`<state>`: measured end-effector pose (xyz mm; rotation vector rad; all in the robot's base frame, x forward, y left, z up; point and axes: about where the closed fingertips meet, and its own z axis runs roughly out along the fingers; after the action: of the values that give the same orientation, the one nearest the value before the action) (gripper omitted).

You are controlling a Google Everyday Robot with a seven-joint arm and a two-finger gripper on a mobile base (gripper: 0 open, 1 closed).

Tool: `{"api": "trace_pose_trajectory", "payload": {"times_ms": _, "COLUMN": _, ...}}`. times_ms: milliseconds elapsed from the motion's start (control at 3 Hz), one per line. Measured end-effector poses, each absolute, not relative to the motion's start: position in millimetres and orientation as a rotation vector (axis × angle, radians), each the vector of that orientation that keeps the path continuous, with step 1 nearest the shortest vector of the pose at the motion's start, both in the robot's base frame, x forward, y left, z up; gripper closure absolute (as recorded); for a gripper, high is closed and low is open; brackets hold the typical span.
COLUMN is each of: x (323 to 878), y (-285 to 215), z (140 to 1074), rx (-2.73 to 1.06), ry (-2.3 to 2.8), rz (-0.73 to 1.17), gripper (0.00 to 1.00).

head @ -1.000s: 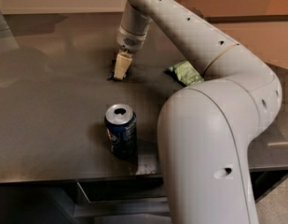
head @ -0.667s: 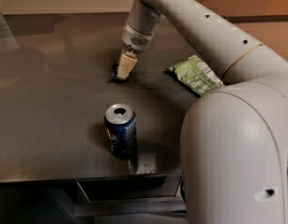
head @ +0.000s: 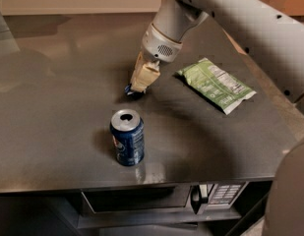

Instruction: Move rxbar blueberry near pepsi can

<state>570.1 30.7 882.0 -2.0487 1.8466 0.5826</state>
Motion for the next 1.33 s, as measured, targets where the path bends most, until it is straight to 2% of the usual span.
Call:
{"api": "trace_pose_trajectory", "payload": {"times_ms": 1000, "x": 471, "y": -5, "z": 869, "rx": -2.132, "ry": 1.667, "rz": 0.739, "gripper": 1.0}}
{"api": "trace_pose_trajectory", "payload": {"times_ms": 1333, "x": 458, "y": -16, "z": 866, "rx": -2.133, "ry": 1.644, "rz": 0.773, "gripper": 0.83}}
